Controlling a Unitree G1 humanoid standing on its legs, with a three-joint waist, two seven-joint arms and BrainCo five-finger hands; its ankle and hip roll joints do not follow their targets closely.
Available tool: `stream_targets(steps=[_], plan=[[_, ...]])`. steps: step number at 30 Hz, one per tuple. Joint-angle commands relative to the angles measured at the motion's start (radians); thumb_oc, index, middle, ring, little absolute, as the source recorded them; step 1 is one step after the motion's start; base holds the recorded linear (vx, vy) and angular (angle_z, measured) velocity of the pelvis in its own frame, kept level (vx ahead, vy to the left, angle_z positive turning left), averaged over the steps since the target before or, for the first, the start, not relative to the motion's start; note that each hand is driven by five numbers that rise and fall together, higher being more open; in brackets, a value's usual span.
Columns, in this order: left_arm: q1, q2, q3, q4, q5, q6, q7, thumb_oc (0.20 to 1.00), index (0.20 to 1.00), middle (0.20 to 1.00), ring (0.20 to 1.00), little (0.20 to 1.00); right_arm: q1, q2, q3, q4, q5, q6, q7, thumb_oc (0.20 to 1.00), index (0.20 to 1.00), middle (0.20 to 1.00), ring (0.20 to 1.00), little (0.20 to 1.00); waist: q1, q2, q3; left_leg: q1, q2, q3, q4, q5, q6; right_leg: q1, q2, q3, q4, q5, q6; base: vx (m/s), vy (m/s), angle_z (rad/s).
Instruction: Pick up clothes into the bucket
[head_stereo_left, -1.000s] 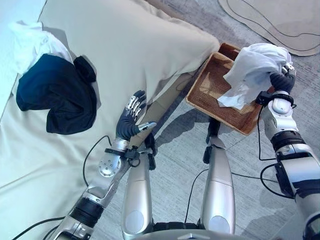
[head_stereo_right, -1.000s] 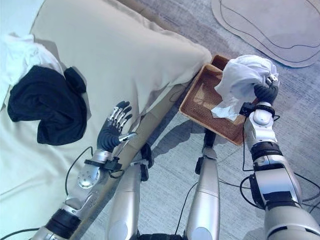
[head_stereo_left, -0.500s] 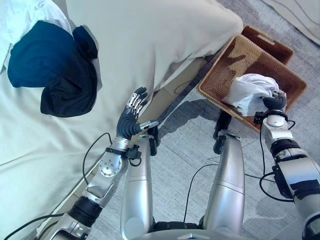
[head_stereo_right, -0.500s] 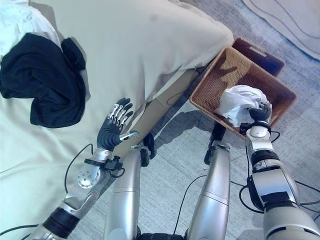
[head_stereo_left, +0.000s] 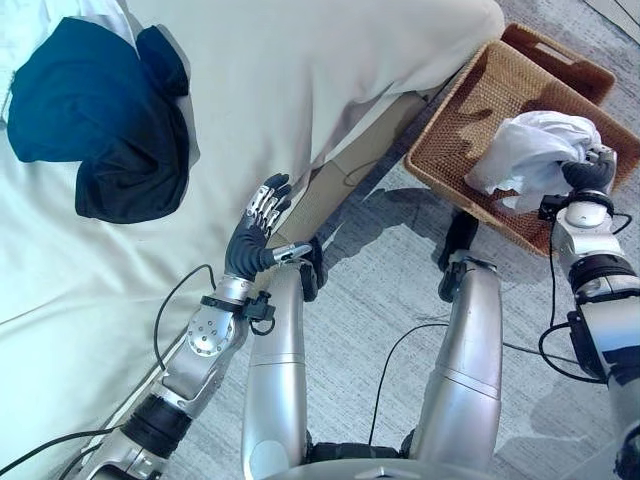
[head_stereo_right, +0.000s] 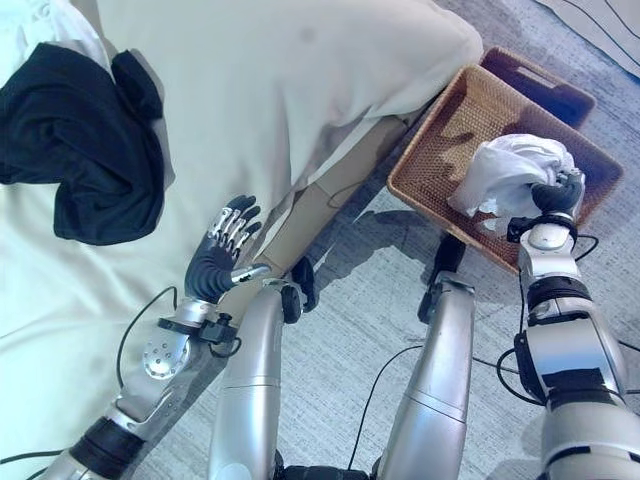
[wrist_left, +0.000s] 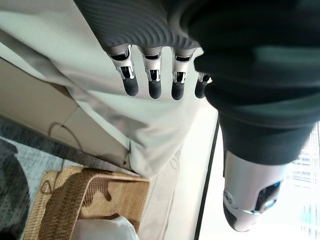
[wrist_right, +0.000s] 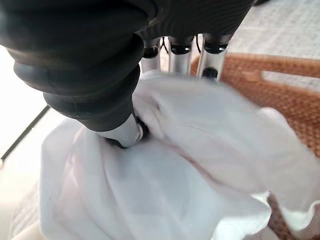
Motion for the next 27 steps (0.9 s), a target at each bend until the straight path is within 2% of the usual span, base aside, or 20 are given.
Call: stream_targets(steps=[1,8,11,13,14,15,16,19,20,21,22,23,24,25,27], plan=[[0.046,-0.019,0.022,-0.088,-0.009,-0.044,-0.001,1.0,1.0,1.0,1.0,1.0,-0.003,-0.047,0.053,0.049,-0.049,0.0,-0.033,1.0,1.0,1.0,1.0,1.0,-0.022,0.039,-0.065,-0.015,-0.021,0.036,-0.056,0.055,0.022,0.072,0.018,-0.014,0.085,-0.123,-0.024,0.0,0.0,0.0],[0.023,-0.039,0.041,-0.054,-0.012,-0.047,-0.006,1.0,1.0,1.0,1.0,1.0,0.043,-0.01,0.024,0.059,-0.026,-0.001,-0.015,1.0,1.0,1.0,1.0,1.0,-0.019,0.026,-0.098,0.082,-0.011,0.036,-0.209,0.103,0.015,0.166,0.021,-0.069,-0.038,-0.091,-0.007,-0.01,-0.023,-0.01],[0.0,-0.055,0.046,-0.014,-0.016,-0.048,-0.015,1.0,1.0,1.0,1.0,1.0,0.087,0.032,0.017,0.038,-0.022,-0.007,-0.007,1.0,1.0,1.0,1.0,1.0,-0.018,0.012,-0.117,0.195,0.001,0.027,-0.351,0.148,0.003,0.28,0.025,-0.113,-0.158,-0.053,0.01,-0.02,-0.061,0.03],[-0.004,-0.061,0.052,-0.001,-0.015,-0.047,-0.013,1.0,1.0,1.0,1.0,1.0,0.11,0.051,0.015,0.019,-0.026,-0.014,-0.01,1.0,1.0,1.0,1.0,1.0,-0.018,0.008,-0.12,0.229,0.003,0.02,-0.387,0.162,-0.001,0.318,0.028,-0.125,-0.193,-0.043,0.013,-0.03,-0.098,0.06],[-0.015,-0.071,0.067,0.039,-0.011,-0.045,-0.016,1.0,1.0,1.0,1.0,1.0,0.187,0.09,0.02,-0.055,-0.053,-0.029,-0.011,1.0,1.0,1.0,1.0,1.0,-0.023,-0.006,-0.121,0.298,0.007,0.009,-0.474,0.225,-0.004,0.407,0.03,-0.169,-0.28,0.005,0.009,0.03,-0.137,0.08],[-0.013,-0.071,0.066,0.04,-0.011,-0.045,-0.016,1.0,1.0,1.0,1.0,1.0,0.191,0.091,0.019,-0.057,-0.054,-0.028,-0.012,1.0,1.0,1.0,1.0,1.0,-0.023,-0.004,-0.122,0.316,0.008,0.001,-0.472,0.198,-0.012,0.424,0.033,-0.166,-0.272,-0.023,0.019,-0.04,-0.166,0.19],[-0.017,-0.073,0.075,0.057,-0.002,-0.042,-0.016,1.0,1.0,1.0,1.0,1.0,0.233,0.108,0.01,-0.103,-0.062,-0.038,-0.012,1.0,1.0,1.0,1.0,1.0,-0.025,-0.012,-0.121,0.335,0.01,-0.004,-0.505,0.241,-0.011,0.462,0.03,-0.192,-0.316,0.015,0.012,0.04,-0.16,0.21],[-0.003,-0.082,0.109,0.102,0.008,-0.044,-0.02,1.0,1.0,1.0,1.0,1.0,0.414,0.155,-0.053,-0.306,-0.061,-0.076,-0.013,1.0,1.0,1.0,1.0,1.0,-0.031,-0.022,-0.112,0.451,0.014,-0.037,-0.595,0.298,-0.039,0.634,0.017,-0.291,-0.41,0.027,0.014,0.05,-0.278,0.42],[-0.002,-0.088,0.117,0.117,0.009,-0.044,-0.019,1.0,1.0,1.0,1.0,1.0,0.466,0.17,-0.07,-0.371,-0.058,-0.085,-0.01,1.0,1.0,1.0,1.0,1.0,-0.036,-0.026,-0.111,0.477,0.021,-0.033,-0.609,0.309,-0.042,0.682,0.008,-0.322,-0.429,0.027,0.014,0.08,-0.288,0.82],[-0.004,-0.097,0.133,0.139,0.019,-0.042,-0.013,1.0,1.0,1.0,1.0,1.0,0.532,0.19,-0.086,-0.48,-0.059,-0.1,-0.008,1.0,1.0,1.0,1.0,1.0,-0.045,-0.033,-0.115,0.501,0.048,0.015,-0.62,0.326,-0.04,0.734,-0.008,-0.364,-0.454,0.028,0.012,0.16,-0.211,1.32],[-0.004,-0.104,0.14,0.159,0.028,-0.039,-0.011,1.0,1.0,1.0,1.0,1.0,0.58,0.206,-0.104,-0.545,-0.058,-0.106,-0.003,1.0,1.0,1.0,1.0,1.0,-0.051,-0.037,-0.116,0.555,0.072,0.039,-0.635,0.309,-0.044,0.79,-0.01,-0.383,-0.458,0.003,0.024,0.21,-0.112,1.38],[0.002,-0.108,0.146,0.171,0.031,-0.04,-0.01,1.0,1.0,1.0,1.0,1.0,0.614,0.227,-0.118,-0.594,-0.062,-0.109,-0.007,1.0,1.0,1.0,1.0,1.0,-0.045,-0.04,-0.116,0.617,0.08,0.054,-0.681,0.317,-0.043,0.835,-0.007,-0.4,-0.479,0.008,0.028,0.27,0.039,1.27],[0.011,-0.119,0.153,0.186,0.038,-0.041,0.001,1.0,1.0,1.0,1.0,1.0,0.638,0.253,-0.121,-0.632,-0.054,-0.115,-0.001,1.0,1.0,1.0,1.0,1.0,-0.031,-0.04,-0.126,0.676,0.068,0.038,-0.745,0.328,-0.039,0.882,-0.002,-0.411,-0.506,0.02,0.033,0.13,0.081,0.65],[0.009,-0.126,0.158,0.205,0.058,-0.037,0.011,1.0,1.0,1.0,1.0,1.0,0.661,0.277,-0.132,-0.657,-0.052,-0.122,0.005,1.0,1.0,1.0,1.0,1.0,-0.022,-0.05,-0.133,0.688,0.06,0.036,-0.763,0.356,-0.026,0.908,-0.005,-0.43,-0.531,0.054,0.022,0.12,0.057,0.17],[0.028,-0.119,0.17,0.221,0.144,-0.022,0.032,1.0,1.0,1.0,1.0,1.0,0.721,0.335,-0.154,-0.685,-0.032,-0.136,0.022,1.0,1.0,1.0,1.0,1.0,0.0,-0.074,-0.162,0.753,0.049,0.021,-0.786,0.343,-0.016,1.014,-0.013,-0.478,-0.575,0.067,0.036,0.19,0.04,0.03]])
